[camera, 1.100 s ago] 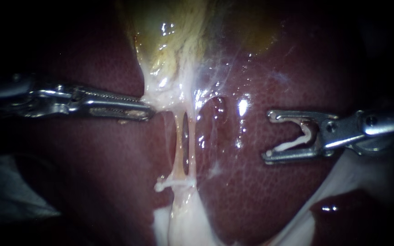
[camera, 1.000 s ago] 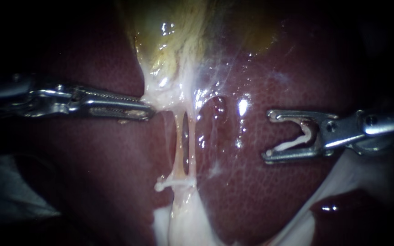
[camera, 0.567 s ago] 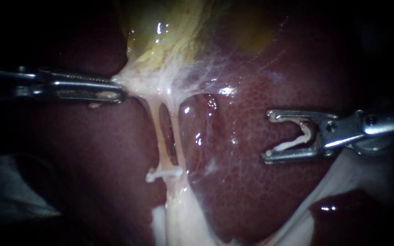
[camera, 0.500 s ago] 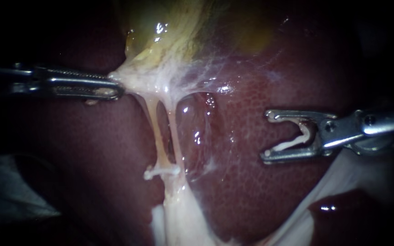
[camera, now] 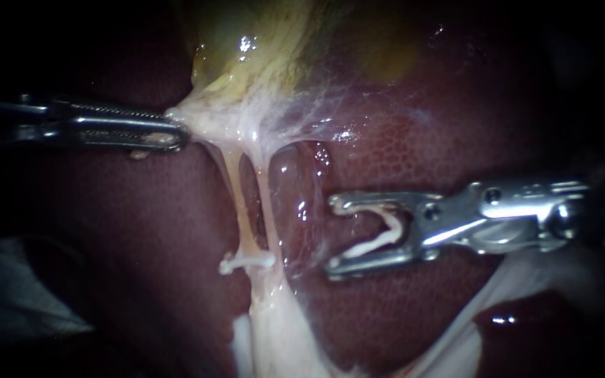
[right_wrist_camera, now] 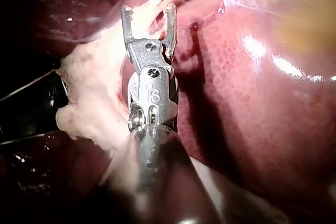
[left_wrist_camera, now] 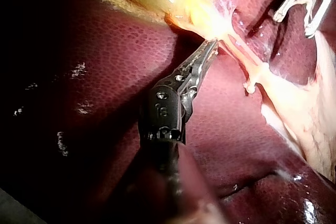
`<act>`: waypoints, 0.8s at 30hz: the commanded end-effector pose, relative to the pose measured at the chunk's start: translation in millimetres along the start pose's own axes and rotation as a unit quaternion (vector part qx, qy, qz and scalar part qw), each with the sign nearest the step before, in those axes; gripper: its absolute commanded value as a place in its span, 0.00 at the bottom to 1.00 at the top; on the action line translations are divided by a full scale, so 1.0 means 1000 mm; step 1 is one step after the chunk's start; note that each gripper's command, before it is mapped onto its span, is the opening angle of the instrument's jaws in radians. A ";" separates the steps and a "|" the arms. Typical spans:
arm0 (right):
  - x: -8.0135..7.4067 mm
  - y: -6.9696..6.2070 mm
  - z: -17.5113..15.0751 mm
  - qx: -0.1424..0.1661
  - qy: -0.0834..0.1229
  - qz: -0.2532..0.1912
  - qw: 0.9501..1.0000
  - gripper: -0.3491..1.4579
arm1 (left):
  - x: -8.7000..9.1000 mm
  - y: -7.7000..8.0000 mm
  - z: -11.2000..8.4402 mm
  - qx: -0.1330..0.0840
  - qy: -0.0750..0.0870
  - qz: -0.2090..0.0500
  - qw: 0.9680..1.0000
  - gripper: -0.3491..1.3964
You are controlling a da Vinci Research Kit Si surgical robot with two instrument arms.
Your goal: Clipping second clip left tube
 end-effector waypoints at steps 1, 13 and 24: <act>-0.0002 0.0001 0.0009 0.002 -0.001 0.002 1.000 0.47 | 0.0000 0.0000 0.0001 0.001 0.000 0.000 1.000 0.00; -0.0038 0.0030 0.0073 0.015 -0.002 0.028 1.000 0.46 | 0.0001 0.0003 0.0002 0.002 0.000 -0.001 1.000 0.00; -0.0050 0.0049 0.0080 0.049 0.001 0.024 0.998 0.46 | 0.0001 0.0003 0.0003 0.002 0.000 -0.001 1.000 0.00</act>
